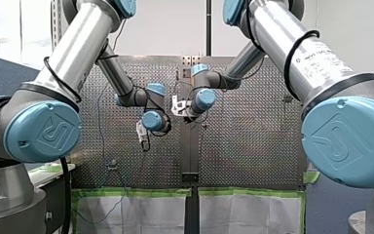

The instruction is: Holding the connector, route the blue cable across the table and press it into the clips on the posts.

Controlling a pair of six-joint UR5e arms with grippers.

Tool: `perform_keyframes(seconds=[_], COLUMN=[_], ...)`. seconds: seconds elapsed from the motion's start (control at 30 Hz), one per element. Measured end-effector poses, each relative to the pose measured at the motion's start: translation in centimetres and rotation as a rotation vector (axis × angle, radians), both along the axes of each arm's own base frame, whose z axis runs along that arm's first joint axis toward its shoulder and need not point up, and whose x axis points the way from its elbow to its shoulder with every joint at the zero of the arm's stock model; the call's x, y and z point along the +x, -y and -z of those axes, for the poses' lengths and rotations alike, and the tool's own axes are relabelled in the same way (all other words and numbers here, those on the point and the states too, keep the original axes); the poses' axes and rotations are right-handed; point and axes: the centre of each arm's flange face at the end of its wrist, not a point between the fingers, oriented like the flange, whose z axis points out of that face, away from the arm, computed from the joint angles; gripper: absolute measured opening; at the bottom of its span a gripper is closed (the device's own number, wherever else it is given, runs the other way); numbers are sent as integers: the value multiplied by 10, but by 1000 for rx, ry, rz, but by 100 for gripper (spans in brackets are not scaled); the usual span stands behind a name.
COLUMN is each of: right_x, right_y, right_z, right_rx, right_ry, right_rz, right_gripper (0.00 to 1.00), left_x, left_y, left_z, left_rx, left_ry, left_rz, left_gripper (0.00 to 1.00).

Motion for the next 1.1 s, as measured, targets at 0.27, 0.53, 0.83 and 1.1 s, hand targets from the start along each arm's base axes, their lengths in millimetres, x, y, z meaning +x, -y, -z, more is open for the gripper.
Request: perform_keyframes(seconds=[0.27,0.53,0.83,1.1], right_x=[0,-2,-6,-14], right_y=[1,-1,-10,-22], right_z=[-4,-26,-76,-126], right_rx=[-5,-25,-53,-83], right_ry=[4,27,94,151], right_rz=[0,1,2,2], right_gripper=[0,0,0,0], left_x=[-2,-6,-21,-35], left_y=[-3,-9,-14,-22], left_z=[-9,-45,-87,-115], left_rx=[5,-6,-6,-5], left_ry=[-14,20,42,58], left_rz=[-5,-27,-50,-81], left_gripper=[0,0,0,0])
